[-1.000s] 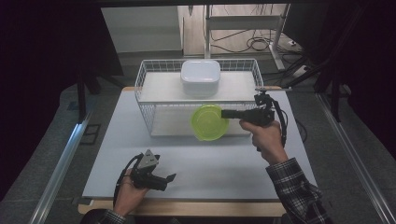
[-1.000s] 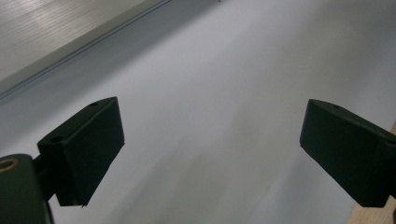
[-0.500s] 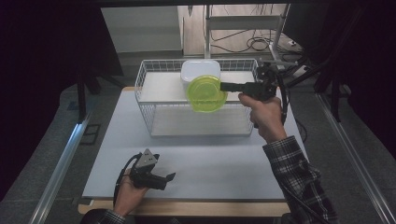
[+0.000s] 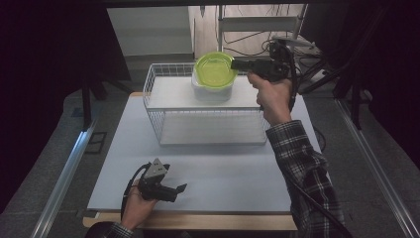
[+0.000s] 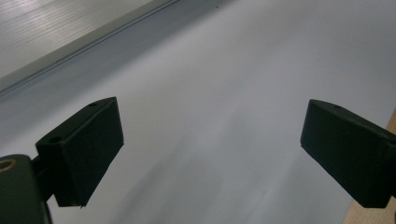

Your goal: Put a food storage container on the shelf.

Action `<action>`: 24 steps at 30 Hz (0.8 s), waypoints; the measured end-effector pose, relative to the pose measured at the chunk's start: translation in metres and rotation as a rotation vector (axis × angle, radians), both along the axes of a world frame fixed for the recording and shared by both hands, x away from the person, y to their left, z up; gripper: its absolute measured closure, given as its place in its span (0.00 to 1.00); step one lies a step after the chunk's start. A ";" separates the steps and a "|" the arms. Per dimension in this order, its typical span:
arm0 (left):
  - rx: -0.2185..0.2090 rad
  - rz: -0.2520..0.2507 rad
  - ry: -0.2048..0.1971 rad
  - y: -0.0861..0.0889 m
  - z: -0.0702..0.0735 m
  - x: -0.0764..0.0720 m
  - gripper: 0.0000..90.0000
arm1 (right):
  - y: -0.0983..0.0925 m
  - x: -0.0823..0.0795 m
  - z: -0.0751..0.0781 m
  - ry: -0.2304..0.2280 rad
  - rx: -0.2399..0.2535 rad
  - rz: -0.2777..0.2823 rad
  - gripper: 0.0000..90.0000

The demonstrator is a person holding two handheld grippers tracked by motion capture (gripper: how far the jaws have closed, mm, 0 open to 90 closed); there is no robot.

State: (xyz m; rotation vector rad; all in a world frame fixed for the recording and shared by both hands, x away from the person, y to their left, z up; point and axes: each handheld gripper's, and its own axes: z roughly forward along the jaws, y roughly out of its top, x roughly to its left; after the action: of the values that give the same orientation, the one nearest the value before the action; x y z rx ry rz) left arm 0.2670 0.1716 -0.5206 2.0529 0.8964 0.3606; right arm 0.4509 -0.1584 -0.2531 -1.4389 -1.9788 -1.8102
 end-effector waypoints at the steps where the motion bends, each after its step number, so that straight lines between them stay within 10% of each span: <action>1: 0.000 -0.001 0.000 0.000 0.000 0.000 0.06 | 0.002 0.002 0.001 -0.001 0.000 -0.011 0.91; 24: 0.008 -0.021 0.001 -0.002 0.000 -0.001 0.06 | 0.032 0.037 -0.004 0.010 -0.062 -0.172 0.88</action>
State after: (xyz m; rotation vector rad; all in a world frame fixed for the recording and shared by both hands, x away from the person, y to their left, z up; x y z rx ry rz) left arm 0.2663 0.1695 -0.5209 2.0684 0.8748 0.3528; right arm 0.4875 -0.1260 -0.2570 -1.6815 -1.9780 -1.8171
